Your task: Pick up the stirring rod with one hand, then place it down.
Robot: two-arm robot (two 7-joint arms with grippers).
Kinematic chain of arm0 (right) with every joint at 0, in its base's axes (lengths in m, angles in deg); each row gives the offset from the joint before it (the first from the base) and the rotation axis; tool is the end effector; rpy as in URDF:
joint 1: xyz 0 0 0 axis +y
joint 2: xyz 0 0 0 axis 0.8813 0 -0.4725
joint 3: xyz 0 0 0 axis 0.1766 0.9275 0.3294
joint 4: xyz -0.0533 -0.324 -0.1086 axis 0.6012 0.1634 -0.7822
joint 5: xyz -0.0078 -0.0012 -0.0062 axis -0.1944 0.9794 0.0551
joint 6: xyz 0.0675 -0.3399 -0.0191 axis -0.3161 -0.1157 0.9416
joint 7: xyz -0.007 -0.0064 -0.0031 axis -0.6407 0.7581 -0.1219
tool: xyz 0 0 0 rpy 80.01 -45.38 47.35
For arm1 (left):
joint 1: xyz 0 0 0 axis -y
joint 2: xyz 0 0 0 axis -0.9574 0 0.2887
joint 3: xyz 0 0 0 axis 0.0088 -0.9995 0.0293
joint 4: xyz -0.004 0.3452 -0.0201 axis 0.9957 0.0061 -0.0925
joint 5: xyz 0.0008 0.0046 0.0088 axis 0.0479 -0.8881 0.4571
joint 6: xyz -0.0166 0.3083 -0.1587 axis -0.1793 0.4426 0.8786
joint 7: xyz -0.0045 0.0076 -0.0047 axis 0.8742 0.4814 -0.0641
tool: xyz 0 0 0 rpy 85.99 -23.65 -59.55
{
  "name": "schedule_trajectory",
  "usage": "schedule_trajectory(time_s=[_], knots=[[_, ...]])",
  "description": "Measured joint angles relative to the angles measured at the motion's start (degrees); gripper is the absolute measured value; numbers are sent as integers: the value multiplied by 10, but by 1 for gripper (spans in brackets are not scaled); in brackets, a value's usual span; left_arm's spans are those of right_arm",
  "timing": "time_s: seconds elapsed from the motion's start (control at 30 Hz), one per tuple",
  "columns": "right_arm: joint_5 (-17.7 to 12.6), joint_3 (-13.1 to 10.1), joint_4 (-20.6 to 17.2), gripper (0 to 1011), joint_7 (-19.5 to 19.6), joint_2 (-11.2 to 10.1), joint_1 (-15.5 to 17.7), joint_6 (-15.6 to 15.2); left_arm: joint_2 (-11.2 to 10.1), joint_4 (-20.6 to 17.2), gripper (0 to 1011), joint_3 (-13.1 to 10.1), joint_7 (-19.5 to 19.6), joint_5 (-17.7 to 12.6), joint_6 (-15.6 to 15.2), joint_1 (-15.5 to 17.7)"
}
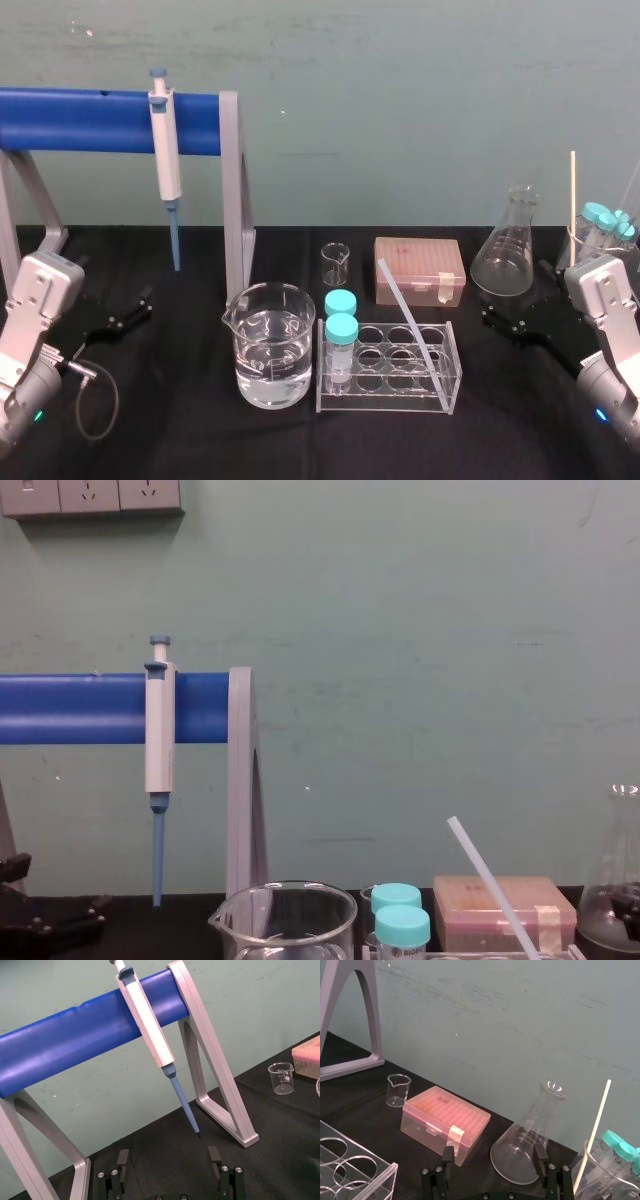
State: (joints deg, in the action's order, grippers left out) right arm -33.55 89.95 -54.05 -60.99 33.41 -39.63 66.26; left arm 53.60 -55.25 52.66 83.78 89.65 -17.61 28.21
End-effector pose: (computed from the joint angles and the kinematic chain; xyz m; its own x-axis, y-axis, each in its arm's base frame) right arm 0.4033 -0.1043 -0.3545 0.2922 -0.8803 0.3737 0.9553 0.2873 -0.0701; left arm 0.4034 0.1042 -0.3546 0.2923 0.8803 0.3737 -0.9553 0.2873 0.0704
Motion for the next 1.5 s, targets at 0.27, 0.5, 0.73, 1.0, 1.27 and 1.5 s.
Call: schedule_trajectory(time_s=[0.27, 0.5, 0.73, 1.0, 1.27, 1.5], knots=[[0, 0, 0, 1000, 0, 0, 0, 0, 0, 0, 1000, 0, 0, 0, 0, 0], [0, 0, 0, 1000, 0, 0, 0, 0, 0, 0, 1000, 0, 0, 0, 0, 0], [0, 0, 0, 1000, 0, 0, 0, 0, 0, 0, 1000, 0, 0, 0, 0, 0], [0, 0, 0, 1000, 0, 0, 0, 0, 0, 0, 1000, 0, 0, 0, 0, 0], [0, 0, 0, 1000, 0, 0, 0, 0, 0, 0, 1000, 0, 0, 0, 0, 0], [0, 0, 0, 1000, 0, 0, 0, 0, 0, 0, 1000, 0, 0, 0, 0, 0]])
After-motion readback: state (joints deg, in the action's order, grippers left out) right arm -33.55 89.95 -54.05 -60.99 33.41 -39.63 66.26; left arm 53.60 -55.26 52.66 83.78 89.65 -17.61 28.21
